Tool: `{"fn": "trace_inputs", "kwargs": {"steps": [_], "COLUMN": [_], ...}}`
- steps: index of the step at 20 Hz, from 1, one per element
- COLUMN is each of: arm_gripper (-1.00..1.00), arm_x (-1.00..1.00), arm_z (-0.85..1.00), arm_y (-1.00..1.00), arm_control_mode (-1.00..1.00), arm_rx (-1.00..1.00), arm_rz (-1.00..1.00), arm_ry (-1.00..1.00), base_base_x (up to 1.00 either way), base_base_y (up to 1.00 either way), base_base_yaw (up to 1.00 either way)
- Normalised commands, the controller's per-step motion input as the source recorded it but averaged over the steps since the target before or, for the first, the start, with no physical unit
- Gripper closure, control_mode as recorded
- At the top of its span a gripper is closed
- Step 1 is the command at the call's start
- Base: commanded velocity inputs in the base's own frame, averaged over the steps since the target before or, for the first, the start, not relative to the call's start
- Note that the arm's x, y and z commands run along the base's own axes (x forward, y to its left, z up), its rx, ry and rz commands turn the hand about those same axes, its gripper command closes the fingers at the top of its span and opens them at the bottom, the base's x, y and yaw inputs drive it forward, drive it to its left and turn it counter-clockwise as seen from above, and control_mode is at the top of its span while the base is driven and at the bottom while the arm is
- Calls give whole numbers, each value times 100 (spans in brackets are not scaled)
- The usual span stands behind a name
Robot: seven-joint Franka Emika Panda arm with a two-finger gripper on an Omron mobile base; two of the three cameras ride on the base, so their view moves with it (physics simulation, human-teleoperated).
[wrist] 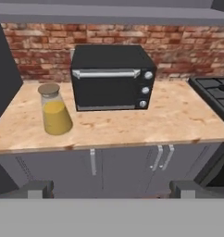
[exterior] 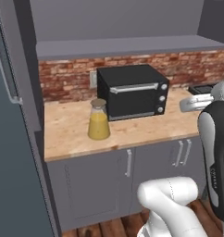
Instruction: There is a tray on the dining counter. Grab the cup, mug, and pitcher and place them on the tray. The pitcher may be placed next to the tray if it cannot fit the tray.
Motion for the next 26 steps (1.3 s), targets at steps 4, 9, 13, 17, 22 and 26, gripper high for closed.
{"fn": "trace_inputs", "kwargs": {"steps": [4,9,13,17,22,26], "arm_gripper": [-100,-100,-100,-100,-100,-100], "arm_x": [0,0,0,0,0,0], "arm_z": [0,0,0,0,0,0], "arm_y": [0,0,0,0,0,0], "arm_control_mode": [100,100,100,100,100,100], "arm_rx": [0,0,0,0,0,0], "arm_rz": [0,0,0,0,0,0], "arm_ry": [0,0,0,0,0,0], "base_base_x": [44,19,21,52,44,27], "base_base_y": [50,53,46,3,0,3], "base_base_yaw": [0,0,0,11,13,10]}}
